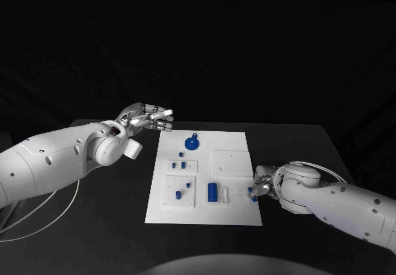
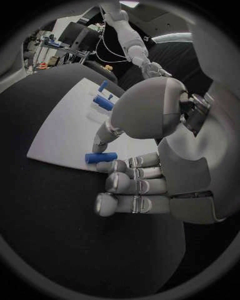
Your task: Assemble the parts on the task board
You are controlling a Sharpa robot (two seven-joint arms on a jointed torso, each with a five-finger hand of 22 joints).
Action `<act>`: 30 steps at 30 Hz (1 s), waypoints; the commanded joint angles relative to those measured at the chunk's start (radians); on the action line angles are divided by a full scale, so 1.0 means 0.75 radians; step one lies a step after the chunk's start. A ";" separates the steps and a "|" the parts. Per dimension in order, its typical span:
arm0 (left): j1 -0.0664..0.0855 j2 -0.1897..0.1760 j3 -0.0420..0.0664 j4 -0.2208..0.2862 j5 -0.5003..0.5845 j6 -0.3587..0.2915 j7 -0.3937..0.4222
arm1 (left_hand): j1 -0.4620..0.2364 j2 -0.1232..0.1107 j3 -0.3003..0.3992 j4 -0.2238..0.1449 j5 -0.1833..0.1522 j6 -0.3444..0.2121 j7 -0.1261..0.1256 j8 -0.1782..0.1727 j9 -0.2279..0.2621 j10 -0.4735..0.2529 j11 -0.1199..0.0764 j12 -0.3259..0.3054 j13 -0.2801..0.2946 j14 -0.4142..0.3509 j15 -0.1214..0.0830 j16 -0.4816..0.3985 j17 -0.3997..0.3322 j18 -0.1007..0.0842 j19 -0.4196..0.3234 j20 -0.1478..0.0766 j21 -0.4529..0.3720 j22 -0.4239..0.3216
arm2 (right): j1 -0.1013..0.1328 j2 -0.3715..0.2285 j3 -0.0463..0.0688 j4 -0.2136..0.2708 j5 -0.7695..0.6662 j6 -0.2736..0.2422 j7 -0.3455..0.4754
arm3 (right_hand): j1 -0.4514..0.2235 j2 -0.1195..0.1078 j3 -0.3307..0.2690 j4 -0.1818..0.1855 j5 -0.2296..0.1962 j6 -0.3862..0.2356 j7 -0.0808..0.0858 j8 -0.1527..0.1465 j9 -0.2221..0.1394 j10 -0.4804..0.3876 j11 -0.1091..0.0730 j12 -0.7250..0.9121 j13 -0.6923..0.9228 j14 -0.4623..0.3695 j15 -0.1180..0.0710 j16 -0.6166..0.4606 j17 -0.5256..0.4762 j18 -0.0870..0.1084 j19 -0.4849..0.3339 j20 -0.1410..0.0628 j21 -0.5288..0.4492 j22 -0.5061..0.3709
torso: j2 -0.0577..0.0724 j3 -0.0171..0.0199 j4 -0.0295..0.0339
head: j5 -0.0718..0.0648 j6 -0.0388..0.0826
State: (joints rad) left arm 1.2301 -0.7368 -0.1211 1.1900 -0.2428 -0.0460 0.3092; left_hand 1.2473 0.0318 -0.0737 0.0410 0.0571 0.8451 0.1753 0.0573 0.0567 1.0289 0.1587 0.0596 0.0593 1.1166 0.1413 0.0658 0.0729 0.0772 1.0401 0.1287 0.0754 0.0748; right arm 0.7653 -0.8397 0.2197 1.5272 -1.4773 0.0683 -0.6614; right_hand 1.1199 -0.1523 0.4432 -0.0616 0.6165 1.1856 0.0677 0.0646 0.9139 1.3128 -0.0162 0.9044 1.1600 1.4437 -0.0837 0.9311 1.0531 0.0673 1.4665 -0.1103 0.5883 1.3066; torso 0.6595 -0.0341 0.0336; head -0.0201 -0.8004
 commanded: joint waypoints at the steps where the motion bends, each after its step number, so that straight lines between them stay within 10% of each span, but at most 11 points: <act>1: 0.000 0.003 0.001 0.000 0.006 0.026 -0.002 | -0.010 0.002 -0.001 0.010 0.000 -0.014 0.000 -0.001 0.000 0.002 0.004 0.002 0.000 -0.002 0.001 -0.006 0.000 -0.008 -0.008 0.002 -0.003 -0.002 | -0.020 -0.005 -0.016 -0.021 -0.021 0.000 -0.085 | -0.003 -0.013 0.339 -0.292 0.043 -0.179 0.052 -0.003 -1.130 0.009 -0.004 0.002 -0.002 -0.002 0.004 0.005 0.008 0.026 0.038 0.008 0.018 0.042 | 0.000 0.0000 -0.0002 | 0.000 -0.002; 11: 0.000 0.002 0.000 0.000 0.006 0.033 -0.009 | -0.010 0.002 -0.001 0.010 0.000 -0.014 0.000 -0.001 0.000 0.002 0.004 0.002 0.000 -0.002 0.001 -0.006 0.000 -0.008 -0.008 0.002 -0.003 -0.002 | -0.020 -0.015 -0.018 0.007 0.092 -0.102 -0.054 | -0.016 -0.026 0.321 -0.288 0.198 -0.141 0.043 -0.002 -1.127 0.024 -0.011 0.033 0.007 0.003 -0.003 0.032 0.039 0.026 0.046 0.002 0.044 0.081 | 0.001 0.0017 -0.0016 | 0.004 0.000; 30: 0.000 0.002 0.000 0.000 0.006 0.048 -0.023 | -0.010 -0.002 0.002 0.015 -0.001 -0.020 0.000 -0.001 -0.001 0.002 0.004 0.002 0.001 -0.001 0.001 -0.006 0.000 -0.008 -0.008 0.002 -0.003 -0.001 | -0.019 -0.043 -0.003 0.125 0.450 -0.259 0.161 | -0.003 -0.011 0.255 -0.288 0.192 -0.109 0.037 -0.003 -1.127 0.033 -0.017 0.051 0.019 0.004 -0.014 0.027 0.056 0.026 0.053 -0.008 0.038 0.083 | 0.000 0.0003 0.0013 | 0.007 -0.005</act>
State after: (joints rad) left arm 1.2301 -0.7369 -0.1214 1.1887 -0.2422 -0.0311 0.2906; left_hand 1.2473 0.0318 -0.0723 0.0478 0.0571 0.8389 0.1761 0.0573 0.0566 1.0289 0.1587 0.0596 0.0593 1.1166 0.1413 0.0657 0.0729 0.0772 1.0401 0.1287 0.0754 0.0748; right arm 0.7527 -0.8728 0.2177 1.6155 -1.2284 -0.0834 -0.5928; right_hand 1.1263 -0.1479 0.6389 -0.2765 0.7668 1.1015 0.0903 0.0631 0.0658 1.3318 -0.0306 0.9402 1.1749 1.4494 -0.0892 0.9525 1.0939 0.0915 1.4648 -0.1087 0.6235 1.3079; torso 0.6601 -0.0329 0.0334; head -0.0145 -0.8043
